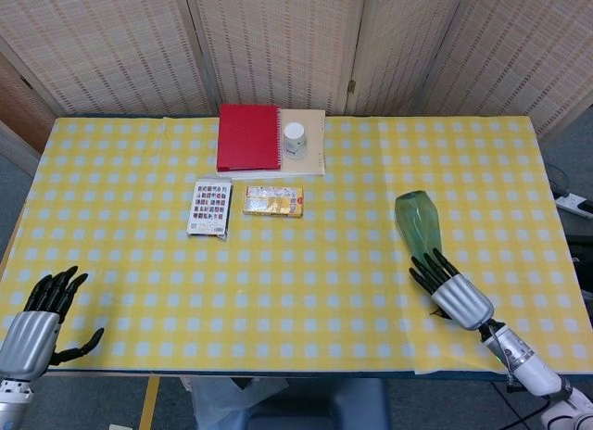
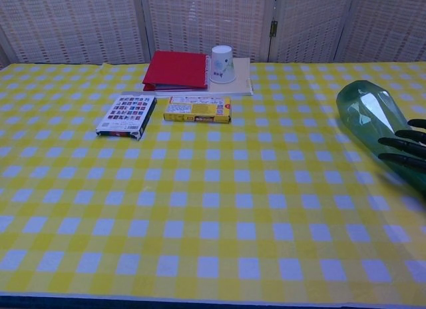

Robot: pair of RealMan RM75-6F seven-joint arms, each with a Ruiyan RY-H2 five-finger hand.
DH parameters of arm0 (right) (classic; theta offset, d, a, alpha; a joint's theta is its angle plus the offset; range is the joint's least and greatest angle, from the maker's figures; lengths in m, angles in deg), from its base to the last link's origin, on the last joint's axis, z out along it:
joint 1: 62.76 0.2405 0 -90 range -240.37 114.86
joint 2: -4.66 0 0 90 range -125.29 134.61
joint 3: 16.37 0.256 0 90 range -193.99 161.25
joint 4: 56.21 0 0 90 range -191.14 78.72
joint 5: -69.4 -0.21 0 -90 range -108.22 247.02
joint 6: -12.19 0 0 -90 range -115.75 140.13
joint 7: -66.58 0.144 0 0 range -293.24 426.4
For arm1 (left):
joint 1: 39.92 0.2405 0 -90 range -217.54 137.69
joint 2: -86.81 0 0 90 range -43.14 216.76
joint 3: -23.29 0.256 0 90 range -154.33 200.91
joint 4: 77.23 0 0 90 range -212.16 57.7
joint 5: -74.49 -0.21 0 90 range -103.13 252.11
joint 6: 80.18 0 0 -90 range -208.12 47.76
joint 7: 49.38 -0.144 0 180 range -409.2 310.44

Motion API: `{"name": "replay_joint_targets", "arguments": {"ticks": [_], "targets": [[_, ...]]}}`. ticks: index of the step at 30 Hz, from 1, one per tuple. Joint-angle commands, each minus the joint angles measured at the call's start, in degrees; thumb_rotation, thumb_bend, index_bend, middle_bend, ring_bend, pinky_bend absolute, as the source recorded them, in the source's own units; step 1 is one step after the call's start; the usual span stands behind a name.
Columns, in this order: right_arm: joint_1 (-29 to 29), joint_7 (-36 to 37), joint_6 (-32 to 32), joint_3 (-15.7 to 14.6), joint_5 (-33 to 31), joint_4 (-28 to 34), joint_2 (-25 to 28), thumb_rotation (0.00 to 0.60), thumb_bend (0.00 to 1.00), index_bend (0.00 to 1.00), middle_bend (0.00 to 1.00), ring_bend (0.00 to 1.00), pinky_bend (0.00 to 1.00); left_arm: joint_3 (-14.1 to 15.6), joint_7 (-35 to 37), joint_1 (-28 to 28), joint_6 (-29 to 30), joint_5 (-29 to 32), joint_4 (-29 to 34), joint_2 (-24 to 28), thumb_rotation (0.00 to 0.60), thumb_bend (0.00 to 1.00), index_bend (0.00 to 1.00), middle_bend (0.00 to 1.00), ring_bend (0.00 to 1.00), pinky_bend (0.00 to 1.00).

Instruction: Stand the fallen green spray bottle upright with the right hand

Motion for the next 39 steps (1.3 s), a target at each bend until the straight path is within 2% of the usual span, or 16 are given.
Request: {"name": "replay_joint_targets", "arguments": {"ticks": [1,10,22,29,39], "targets": [[0.55,-0.28,0.03,0.1,-0.1,0.5,-0.47,0.6,0.38,0.0,0.0,0.0,0.0,0.02,0.18,0.03,0.23,-0.28,-0.03,0.03,0.329,0.34,0.0,0.0,0.05,0.0],[2.48,-1.18,-0.37,1.19,-0.69,5.05,-1.18,0.6,0.38,0.0,0.0,0.0,0.0,-0.01,0.61,0.15,0.91,-0.84,-0.46,-0.08,0.328,0.34,0.0,0.0,0.06,0.0],[8.38,-8.07,7.87,4.36,-3.42,13.38,-2.03,0.6,0.38,0.0,0.0,0.0,0.0,-0.05,0.81,0.41,1.4,-0.84,-0.24,0.2,0.33,0.34,0.0,0.0,0.06,0.0],[11.58,-11.28,12.45,7.52,-6.77,16.64,-3.33,0.6,0.38,0.0,0.0,0.0,0.0,0.06,1.86,0.65,2.18,-1.46,-0.3,0.58,0.331,0.34,0.0,0.0,0.06,0.0],[15.26,-14.62,18.34,12.84,-14.03,16.38,-5.01,0.6,0.38,0.0,0.0,0.0,0.0,0.12,2.98,0.58,1.99,-1.47,-0.61,0.93,0.331,0.34,0.0,0.0,0.06,0.0]]}}
